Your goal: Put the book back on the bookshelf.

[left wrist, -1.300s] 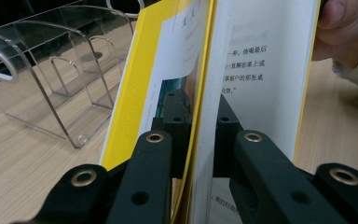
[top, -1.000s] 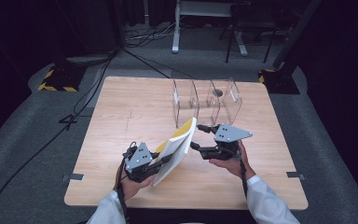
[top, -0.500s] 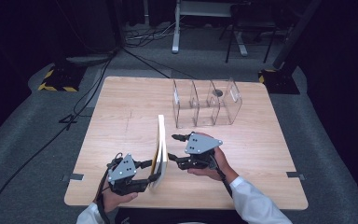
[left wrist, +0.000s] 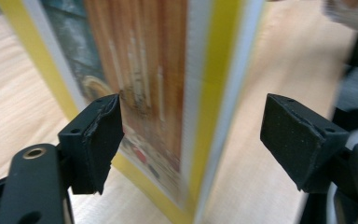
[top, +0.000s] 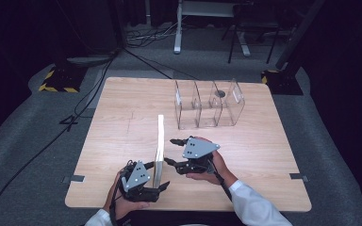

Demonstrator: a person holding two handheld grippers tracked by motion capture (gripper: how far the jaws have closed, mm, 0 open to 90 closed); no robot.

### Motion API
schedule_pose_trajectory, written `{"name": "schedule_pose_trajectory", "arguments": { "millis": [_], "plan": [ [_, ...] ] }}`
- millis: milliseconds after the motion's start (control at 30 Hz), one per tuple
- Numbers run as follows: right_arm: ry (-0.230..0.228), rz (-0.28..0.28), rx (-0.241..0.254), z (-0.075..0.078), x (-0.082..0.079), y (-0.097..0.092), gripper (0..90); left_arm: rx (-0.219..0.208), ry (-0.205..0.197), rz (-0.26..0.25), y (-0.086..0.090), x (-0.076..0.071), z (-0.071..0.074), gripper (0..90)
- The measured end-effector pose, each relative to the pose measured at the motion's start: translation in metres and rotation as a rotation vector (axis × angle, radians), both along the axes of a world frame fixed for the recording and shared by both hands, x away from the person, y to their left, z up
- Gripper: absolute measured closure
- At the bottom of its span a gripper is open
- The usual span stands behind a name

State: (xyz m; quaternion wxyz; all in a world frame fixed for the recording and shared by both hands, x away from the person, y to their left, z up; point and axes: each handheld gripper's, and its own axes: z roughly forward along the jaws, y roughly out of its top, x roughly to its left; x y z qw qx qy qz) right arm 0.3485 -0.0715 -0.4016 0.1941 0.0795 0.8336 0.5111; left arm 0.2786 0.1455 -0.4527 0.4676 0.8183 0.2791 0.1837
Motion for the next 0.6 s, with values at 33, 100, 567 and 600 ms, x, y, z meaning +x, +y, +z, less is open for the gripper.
{"name": "schedule_pose_trajectory", "arguments": {
  "millis": [33, 100, 567, 600],
  "plan": [
    [-0.001, -0.006, 0.0, 0.0, 0.0, 0.0, 38.5, -0.004, -0.003, 0.027, -0.002, 0.001, -0.001, 22.9],
    [0.005, -0.012, 0.007, -0.001, 0.001, 0.001, 38.5, -0.005, -0.008, 0.053, -0.004, 0.002, -0.002, 24.0],
    [0.029, -0.038, 0.032, -0.005, 0.008, -0.001, 36.5, -0.061, -0.021, 0.092, 0.01, 0.003, -0.003, 57.3],
    [0.029, -0.038, 0.032, -0.005, 0.008, -0.001, 36.5, -0.061, -0.021, 0.092, 0.01, 0.003, -0.003, 59.5]
  ]
}}
